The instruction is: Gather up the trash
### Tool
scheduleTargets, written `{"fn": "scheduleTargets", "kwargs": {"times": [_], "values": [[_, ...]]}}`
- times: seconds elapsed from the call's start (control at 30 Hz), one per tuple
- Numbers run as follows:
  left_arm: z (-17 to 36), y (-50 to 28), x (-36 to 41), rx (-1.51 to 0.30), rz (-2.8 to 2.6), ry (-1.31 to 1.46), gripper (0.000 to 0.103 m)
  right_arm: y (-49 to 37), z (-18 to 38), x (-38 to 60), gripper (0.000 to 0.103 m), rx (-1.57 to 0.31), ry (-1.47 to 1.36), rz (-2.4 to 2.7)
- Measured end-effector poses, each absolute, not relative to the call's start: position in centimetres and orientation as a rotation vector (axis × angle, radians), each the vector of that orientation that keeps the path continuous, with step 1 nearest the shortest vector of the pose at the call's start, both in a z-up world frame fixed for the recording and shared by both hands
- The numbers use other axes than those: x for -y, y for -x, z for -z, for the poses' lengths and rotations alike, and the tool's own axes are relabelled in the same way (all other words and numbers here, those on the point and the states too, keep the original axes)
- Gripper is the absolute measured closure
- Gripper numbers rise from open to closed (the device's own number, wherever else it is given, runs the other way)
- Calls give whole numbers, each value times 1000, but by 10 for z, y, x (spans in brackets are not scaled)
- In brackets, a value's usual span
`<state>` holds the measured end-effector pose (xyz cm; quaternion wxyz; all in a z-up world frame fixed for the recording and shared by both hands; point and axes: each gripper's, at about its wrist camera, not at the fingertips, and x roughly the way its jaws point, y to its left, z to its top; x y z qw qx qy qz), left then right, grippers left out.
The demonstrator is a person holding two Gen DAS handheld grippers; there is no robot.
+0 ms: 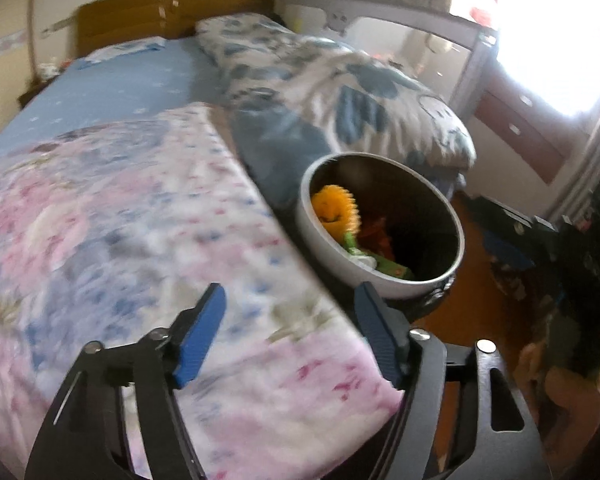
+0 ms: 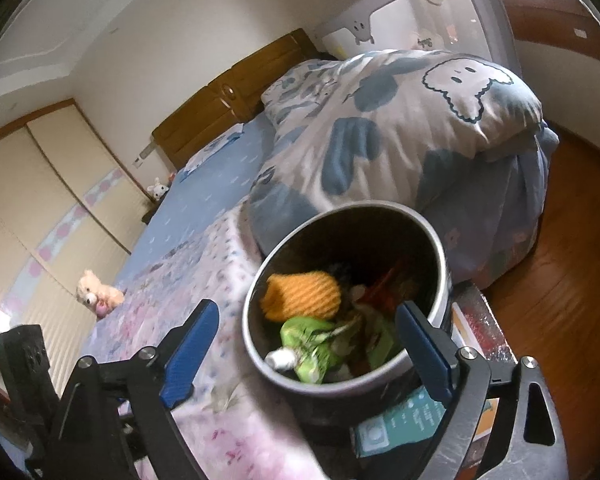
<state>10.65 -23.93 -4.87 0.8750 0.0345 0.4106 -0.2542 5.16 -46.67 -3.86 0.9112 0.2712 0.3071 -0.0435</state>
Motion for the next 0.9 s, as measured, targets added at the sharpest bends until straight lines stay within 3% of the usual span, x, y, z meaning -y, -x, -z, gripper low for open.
{"fn": "scheduleTargets", "kwargs": {"times": [0.63,0.77,0.9], "values": [[13,-48,135,-599,324,-48,21,-11,15,374,6,-516,-363,39],[-8,-32,127,-480,272,-46,0,7,-24,356,0,-381,-244,33],[-16,-18,124,-392,209,-76,0,19,-40,344,0,-306,-158,45]]}}
